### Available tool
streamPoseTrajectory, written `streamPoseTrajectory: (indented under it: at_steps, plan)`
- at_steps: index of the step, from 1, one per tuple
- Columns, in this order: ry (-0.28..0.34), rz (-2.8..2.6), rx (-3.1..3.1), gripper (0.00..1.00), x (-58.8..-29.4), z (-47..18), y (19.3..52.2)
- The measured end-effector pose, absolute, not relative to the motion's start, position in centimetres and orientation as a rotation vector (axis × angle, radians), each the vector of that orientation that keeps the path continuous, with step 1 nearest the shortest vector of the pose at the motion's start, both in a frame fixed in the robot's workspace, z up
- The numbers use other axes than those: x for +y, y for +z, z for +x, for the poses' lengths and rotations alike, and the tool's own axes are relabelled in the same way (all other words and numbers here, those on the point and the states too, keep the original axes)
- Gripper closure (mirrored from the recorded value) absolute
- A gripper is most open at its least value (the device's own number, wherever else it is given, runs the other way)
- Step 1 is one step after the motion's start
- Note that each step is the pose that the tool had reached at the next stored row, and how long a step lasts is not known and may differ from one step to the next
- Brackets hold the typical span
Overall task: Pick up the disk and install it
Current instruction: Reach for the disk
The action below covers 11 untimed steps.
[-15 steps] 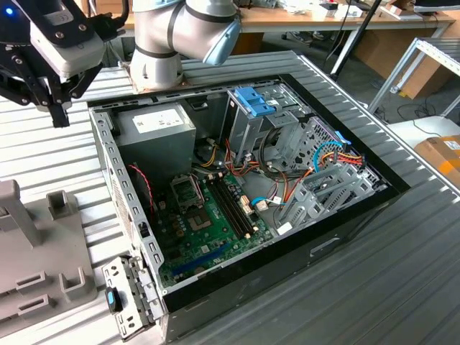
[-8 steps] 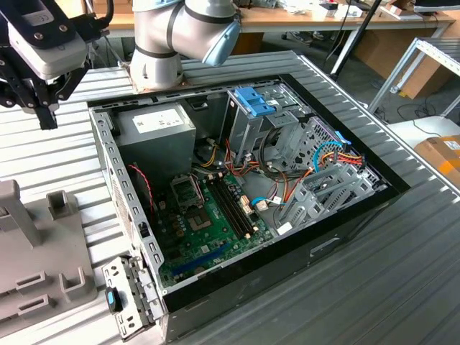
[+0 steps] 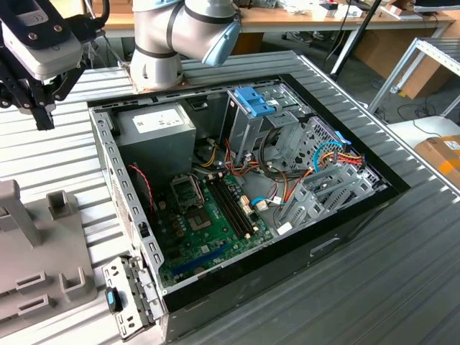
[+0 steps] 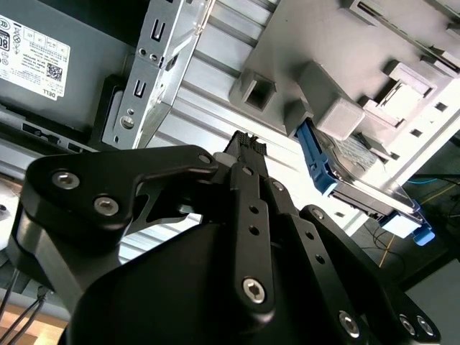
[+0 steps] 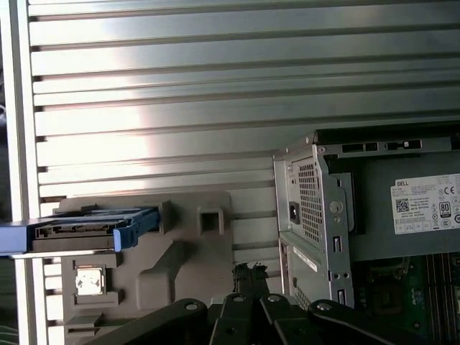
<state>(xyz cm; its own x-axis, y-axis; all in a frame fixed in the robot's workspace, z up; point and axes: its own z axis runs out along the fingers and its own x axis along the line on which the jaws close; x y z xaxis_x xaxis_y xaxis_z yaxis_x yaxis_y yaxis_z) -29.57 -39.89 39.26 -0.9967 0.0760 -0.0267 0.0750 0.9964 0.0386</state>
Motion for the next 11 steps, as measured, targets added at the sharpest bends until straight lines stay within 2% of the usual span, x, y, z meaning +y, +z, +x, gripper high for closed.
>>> streamPoseTrajectory:
  at_steps: [11]
  plan:
    - [0.058,0.119,3.111,0.89,-39.8,-31.5,39.3]
